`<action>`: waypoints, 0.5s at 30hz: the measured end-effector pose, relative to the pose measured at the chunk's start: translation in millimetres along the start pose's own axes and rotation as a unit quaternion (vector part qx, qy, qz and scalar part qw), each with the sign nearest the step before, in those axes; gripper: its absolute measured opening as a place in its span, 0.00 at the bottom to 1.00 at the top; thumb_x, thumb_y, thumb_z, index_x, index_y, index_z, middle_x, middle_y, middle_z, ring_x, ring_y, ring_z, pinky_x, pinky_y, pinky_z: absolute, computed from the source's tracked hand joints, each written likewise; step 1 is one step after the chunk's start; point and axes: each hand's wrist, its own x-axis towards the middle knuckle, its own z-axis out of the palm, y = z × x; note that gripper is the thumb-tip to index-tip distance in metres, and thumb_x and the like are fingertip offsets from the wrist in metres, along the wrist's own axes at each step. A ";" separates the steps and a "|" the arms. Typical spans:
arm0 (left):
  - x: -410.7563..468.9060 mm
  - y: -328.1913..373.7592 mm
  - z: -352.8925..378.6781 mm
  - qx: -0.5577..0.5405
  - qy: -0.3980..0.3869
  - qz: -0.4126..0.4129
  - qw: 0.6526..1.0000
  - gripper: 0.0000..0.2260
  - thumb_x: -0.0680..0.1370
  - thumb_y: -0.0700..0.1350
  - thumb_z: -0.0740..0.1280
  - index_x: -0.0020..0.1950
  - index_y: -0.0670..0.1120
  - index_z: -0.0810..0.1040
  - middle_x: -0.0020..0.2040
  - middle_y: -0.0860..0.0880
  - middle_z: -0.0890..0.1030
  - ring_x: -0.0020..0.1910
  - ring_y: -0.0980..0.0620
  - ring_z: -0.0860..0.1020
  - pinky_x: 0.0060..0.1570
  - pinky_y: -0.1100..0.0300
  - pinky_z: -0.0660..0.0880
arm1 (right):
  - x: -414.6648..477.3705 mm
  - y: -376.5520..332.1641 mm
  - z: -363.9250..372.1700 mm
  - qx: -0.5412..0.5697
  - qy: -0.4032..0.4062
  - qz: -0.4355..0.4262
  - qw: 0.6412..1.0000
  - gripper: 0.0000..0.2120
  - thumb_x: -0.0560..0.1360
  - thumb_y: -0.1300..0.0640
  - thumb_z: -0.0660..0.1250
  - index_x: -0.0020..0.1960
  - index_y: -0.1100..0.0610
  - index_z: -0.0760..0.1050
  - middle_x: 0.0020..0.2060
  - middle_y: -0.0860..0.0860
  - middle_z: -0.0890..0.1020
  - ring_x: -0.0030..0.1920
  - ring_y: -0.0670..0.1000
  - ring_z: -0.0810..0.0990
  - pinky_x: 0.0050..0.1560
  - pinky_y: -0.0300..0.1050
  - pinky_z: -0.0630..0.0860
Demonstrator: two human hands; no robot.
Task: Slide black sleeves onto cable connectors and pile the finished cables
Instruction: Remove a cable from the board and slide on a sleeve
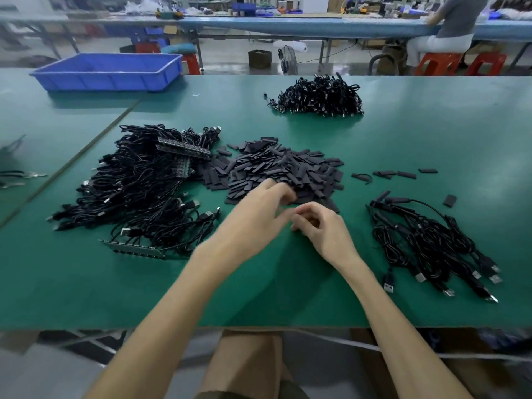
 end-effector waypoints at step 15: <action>-65.4 -72.4 -57.9 0.334 -0.188 -0.213 0.899 0.14 0.77 0.30 0.62 0.59 0.44 0.73 0.62 0.47 0.65 0.58 0.45 0.66 0.58 0.53 0.70 | -2.3 1.7 -1.8 -0.007 0.004 0.019 1.000 0.03 0.80 0.57 0.72 0.53 0.51 0.81 0.39 0.46 0.87 0.44 0.46 0.85 0.55 0.53 0.81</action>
